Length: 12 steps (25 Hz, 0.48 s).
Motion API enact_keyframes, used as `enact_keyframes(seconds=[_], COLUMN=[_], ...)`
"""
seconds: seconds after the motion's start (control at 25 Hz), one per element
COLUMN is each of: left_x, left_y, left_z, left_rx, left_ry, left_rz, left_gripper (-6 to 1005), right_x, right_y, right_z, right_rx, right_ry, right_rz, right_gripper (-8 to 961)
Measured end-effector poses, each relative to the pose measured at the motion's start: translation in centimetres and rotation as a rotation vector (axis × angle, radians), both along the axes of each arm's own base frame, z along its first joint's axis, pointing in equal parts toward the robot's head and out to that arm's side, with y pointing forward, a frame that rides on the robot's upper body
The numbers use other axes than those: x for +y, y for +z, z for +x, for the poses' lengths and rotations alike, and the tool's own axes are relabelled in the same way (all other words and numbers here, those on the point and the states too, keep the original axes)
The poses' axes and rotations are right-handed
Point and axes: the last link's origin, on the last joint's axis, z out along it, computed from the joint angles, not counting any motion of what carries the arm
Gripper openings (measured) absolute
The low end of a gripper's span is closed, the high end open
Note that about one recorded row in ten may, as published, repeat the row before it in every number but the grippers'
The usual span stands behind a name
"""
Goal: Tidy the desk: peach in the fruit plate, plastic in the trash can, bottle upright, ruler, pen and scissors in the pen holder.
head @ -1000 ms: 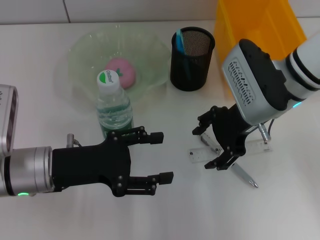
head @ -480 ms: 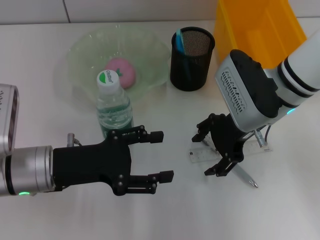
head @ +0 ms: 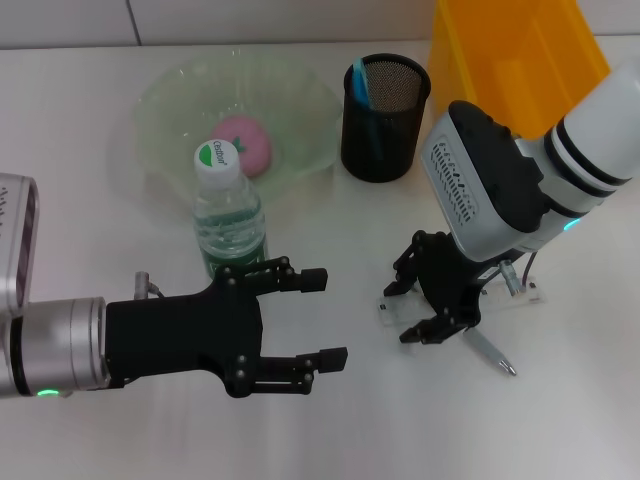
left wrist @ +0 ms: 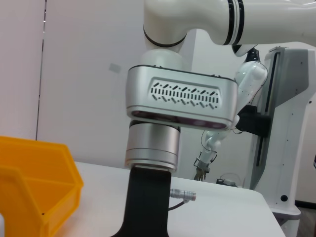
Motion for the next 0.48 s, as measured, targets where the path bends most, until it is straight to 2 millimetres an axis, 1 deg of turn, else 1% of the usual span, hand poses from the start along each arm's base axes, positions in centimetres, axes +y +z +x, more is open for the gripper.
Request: enact_keyframes(seconds=[0.28, 0.48], left_x=[0.00, 0.03], left_y=[0.07, 0.22], left_z=[-0.06, -0.20], left_rx=[0.001, 0.004], left_ry=[0.001, 0.003], left_rz=[0.001, 0.004], left_gripper=[812, 812], right_x=[0.15, 0.12], right_y=[-0.02, -0.04], right_z=[0.09, 0.14], right_rx=[-0.001, -0.003], right_ry=[0.000, 0.000], right_rz=[0.010, 0.008], right_gripper=[530, 458])
